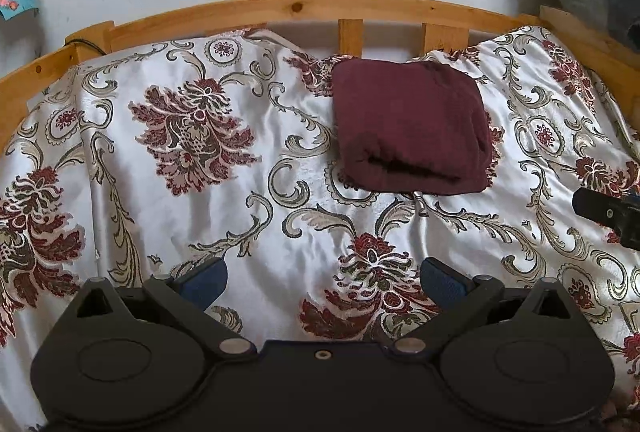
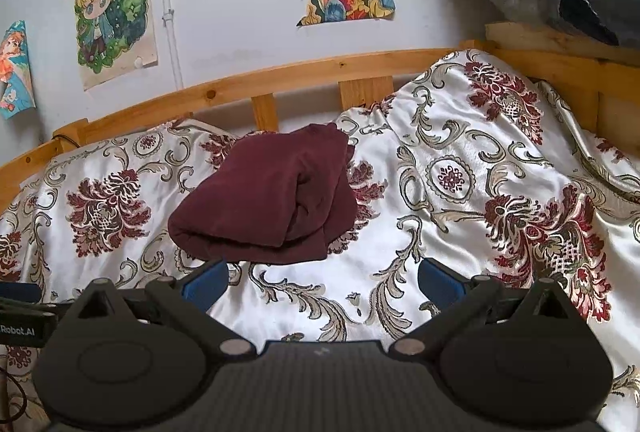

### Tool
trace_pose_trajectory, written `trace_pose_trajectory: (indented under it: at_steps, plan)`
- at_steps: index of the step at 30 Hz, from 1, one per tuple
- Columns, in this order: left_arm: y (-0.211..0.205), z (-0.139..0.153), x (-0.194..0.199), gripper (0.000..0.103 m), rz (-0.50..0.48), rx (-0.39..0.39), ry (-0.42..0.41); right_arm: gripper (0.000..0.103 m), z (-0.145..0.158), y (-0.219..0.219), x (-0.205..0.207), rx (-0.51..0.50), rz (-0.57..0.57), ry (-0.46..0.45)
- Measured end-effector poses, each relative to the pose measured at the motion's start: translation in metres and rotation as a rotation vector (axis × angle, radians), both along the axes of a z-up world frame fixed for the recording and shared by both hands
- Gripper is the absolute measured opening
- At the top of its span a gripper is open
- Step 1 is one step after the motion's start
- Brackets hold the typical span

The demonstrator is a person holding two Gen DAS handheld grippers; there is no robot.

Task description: Fold small clothes

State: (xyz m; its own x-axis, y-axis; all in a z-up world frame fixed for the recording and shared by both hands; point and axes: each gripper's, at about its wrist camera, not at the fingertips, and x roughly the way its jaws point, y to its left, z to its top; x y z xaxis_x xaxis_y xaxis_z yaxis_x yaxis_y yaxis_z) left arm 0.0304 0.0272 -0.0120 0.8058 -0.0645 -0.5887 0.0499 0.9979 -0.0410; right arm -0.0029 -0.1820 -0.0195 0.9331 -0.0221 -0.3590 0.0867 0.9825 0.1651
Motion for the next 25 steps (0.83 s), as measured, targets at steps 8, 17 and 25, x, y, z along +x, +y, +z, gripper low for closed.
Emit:
trace_pose_trajectory:
  at_steps: [8, 17, 25]
  plan:
    - [0.0022, -0.0022, 0.0034, 0.102, 0.006, -0.012, 0.023, 0.103, -0.0015, 0.0002, 0.0015, 0.001, 0.003, 0.011]
    - [0.0014, -0.0031, 0.0031, 0.102, -0.001, -0.012, 0.025, 0.103, -0.0022, 0.0011, 0.0038, -0.001, 0.008, 0.024]
    - [0.0008, -0.0038, 0.0035, 0.102, 0.001, -0.018, 0.034, 0.103, -0.0044, 0.0006, 0.0051, 0.001, 0.010, 0.036]
